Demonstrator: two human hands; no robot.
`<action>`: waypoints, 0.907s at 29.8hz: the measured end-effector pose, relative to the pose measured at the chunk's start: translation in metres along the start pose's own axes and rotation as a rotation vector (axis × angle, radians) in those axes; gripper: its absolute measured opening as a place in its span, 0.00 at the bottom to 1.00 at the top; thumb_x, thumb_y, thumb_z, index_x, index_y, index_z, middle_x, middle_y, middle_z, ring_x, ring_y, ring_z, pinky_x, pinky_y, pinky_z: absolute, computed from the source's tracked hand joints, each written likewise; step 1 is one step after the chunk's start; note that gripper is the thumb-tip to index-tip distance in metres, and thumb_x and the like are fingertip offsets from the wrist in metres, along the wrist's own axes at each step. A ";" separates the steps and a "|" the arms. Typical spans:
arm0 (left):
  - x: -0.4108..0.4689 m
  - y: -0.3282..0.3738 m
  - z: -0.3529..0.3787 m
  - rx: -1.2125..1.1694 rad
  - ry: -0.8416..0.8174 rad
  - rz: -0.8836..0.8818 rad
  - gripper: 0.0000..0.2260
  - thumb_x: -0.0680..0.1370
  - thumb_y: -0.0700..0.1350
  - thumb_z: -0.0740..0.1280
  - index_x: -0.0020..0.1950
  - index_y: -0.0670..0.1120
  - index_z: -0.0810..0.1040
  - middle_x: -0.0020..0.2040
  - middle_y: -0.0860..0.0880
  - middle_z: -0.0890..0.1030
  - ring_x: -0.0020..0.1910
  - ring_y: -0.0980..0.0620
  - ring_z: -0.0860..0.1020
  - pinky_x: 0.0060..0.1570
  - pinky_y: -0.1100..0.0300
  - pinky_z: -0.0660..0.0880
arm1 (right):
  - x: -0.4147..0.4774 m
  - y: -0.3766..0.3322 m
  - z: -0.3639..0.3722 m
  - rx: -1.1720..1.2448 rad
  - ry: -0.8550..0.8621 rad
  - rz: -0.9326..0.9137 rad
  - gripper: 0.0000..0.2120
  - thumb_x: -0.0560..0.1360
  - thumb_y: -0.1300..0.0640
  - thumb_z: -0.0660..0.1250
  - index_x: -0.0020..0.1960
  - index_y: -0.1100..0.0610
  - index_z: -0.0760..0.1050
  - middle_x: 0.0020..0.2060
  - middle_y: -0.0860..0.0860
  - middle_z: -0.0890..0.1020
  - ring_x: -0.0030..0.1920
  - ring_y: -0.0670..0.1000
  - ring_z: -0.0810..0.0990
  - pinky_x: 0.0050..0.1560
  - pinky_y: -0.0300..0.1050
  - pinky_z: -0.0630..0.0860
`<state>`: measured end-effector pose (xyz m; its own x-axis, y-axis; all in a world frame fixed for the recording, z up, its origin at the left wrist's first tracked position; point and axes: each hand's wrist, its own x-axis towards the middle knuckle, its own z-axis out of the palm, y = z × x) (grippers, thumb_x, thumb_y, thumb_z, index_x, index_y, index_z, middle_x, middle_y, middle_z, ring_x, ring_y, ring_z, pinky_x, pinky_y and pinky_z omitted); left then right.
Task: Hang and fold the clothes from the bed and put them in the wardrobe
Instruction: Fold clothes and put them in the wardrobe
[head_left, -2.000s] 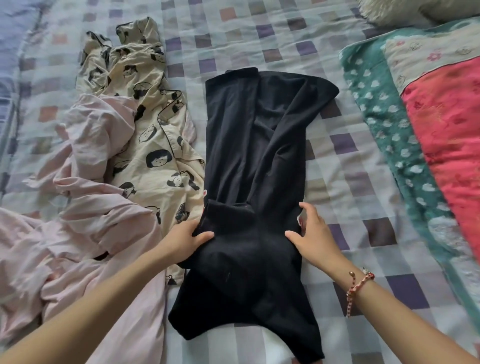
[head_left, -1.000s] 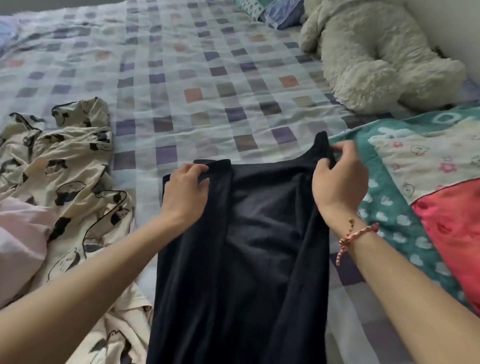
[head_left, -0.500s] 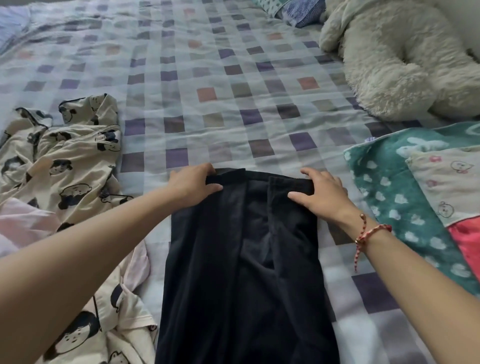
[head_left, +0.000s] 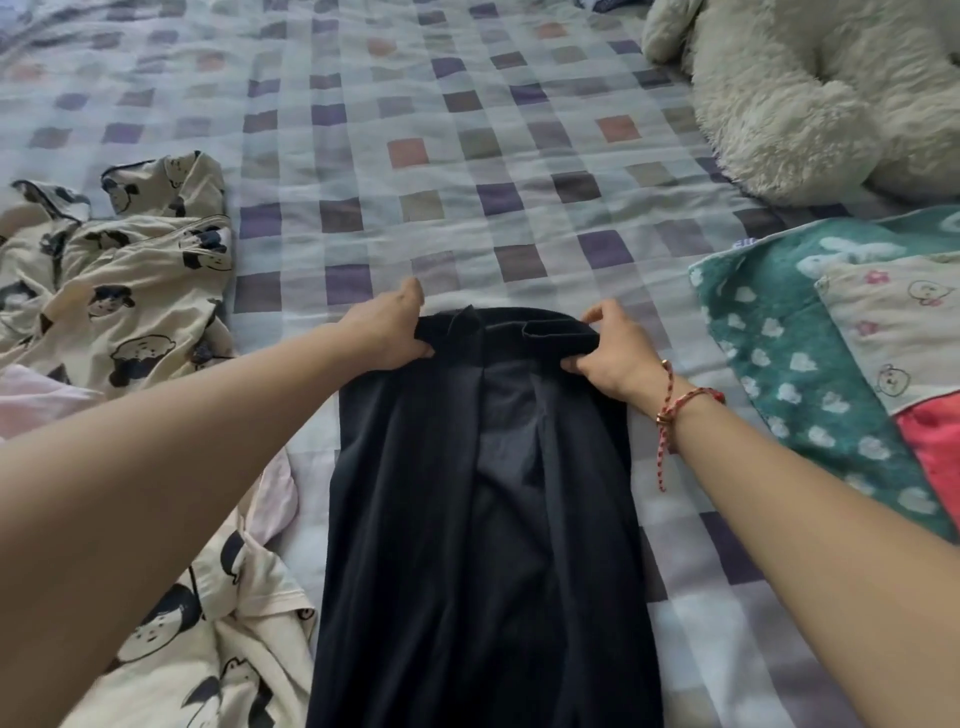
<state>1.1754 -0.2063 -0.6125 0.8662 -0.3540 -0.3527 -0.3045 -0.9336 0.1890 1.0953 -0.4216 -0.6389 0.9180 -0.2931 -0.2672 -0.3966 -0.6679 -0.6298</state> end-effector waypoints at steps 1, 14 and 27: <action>-0.008 0.002 -0.003 -0.018 0.018 0.006 0.20 0.75 0.45 0.68 0.65 0.42 0.67 0.60 0.41 0.74 0.56 0.41 0.74 0.50 0.52 0.70 | -0.006 -0.002 -0.003 0.033 0.020 0.000 0.21 0.71 0.62 0.72 0.61 0.59 0.69 0.56 0.57 0.76 0.55 0.54 0.75 0.47 0.38 0.67; -0.207 -0.049 0.068 0.089 -0.014 0.984 0.16 0.77 0.62 0.59 0.45 0.49 0.73 0.40 0.54 0.72 0.36 0.56 0.71 0.34 0.64 0.69 | -0.209 0.050 -0.003 -0.392 -0.508 -0.633 0.24 0.59 0.61 0.53 0.53 0.49 0.73 0.49 0.43 0.72 0.48 0.45 0.71 0.50 0.38 0.70; -0.121 -0.025 0.058 -0.738 0.104 -0.584 0.15 0.78 0.52 0.64 0.46 0.39 0.77 0.48 0.43 0.77 0.48 0.45 0.75 0.48 0.58 0.69 | -0.135 0.027 0.012 0.247 -0.046 0.290 0.18 0.71 0.47 0.70 0.32 0.60 0.76 0.33 0.56 0.79 0.39 0.56 0.79 0.39 0.46 0.70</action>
<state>1.0550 -0.1436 -0.6272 0.8442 0.1977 -0.4982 0.4850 -0.6774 0.5530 0.9607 -0.3918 -0.6278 0.7693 -0.4113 -0.4889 -0.6317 -0.3753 -0.6783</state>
